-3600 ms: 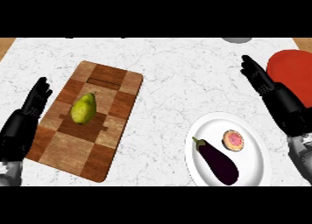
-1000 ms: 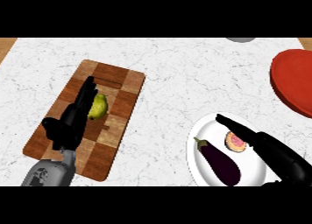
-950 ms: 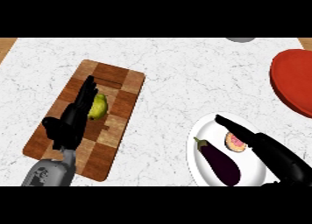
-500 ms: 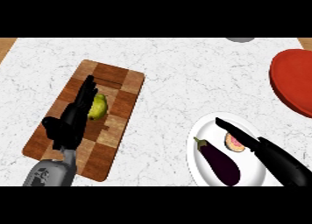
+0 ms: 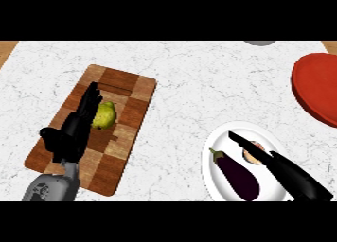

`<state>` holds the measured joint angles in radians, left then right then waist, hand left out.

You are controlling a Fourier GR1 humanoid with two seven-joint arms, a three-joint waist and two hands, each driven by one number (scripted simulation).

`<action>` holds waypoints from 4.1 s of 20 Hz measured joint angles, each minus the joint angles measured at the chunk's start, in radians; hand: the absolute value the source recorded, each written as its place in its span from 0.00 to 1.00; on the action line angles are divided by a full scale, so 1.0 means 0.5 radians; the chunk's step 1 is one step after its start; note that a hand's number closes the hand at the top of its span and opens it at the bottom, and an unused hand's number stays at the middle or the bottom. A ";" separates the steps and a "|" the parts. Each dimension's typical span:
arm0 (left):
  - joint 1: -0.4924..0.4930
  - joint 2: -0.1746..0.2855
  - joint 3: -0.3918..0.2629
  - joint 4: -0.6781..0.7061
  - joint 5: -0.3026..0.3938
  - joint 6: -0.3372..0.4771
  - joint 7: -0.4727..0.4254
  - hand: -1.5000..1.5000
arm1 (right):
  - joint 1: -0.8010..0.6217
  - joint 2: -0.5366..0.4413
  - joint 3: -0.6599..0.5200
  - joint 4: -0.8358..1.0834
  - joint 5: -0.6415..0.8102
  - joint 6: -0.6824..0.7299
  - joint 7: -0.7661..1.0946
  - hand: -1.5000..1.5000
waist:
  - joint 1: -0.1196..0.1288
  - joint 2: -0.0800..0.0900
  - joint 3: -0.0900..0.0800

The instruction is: Pick the eggplant from the plate and place it in the bowl

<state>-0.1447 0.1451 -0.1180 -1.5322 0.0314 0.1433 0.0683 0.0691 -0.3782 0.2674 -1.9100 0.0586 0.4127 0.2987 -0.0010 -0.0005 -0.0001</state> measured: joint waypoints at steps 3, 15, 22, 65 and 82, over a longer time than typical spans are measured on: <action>0.009 -0.009 0.018 -0.003 -0.014 -0.029 0.007 0.50 | 0.031 0.059 0.008 0.056 0.078 0.009 -0.048 0.00 | 0.000 0.000 0.000; 0.011 -0.085 0.055 0.007 -0.080 -0.069 -0.008 0.50 | -0.036 0.155 -0.024 0.392 0.534 -0.066 -0.333 0.00 | 0.003 -0.004 -0.003; 0.018 -0.119 0.061 -0.039 -0.106 -0.080 0.025 0.50 | -0.124 0.218 0.000 0.584 0.705 -0.073 -0.463 1.00 | 0.005 -0.015 -0.013; 0.016 -0.166 0.103 -0.028 -0.164 -0.116 0.036 0.50 | -0.187 -0.105 -1.111 -0.791 -0.045 -0.192 -0.024 1.00 | -0.002 -0.002 -0.002; 0.020 -0.186 0.098 -0.060 -0.183 -0.135 0.043 0.50 | -1.025 -0.592 -1.150 0.268 0.312 -0.268 0.074 1.00 | 0.035 0.010 0.000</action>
<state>-0.1349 0.0519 -0.0692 -1.5620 -0.0599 0.0757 0.0896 -0.4436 -0.6741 -0.3075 -1.7760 0.2147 0.2785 0.3356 0.0164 0.0047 -0.0003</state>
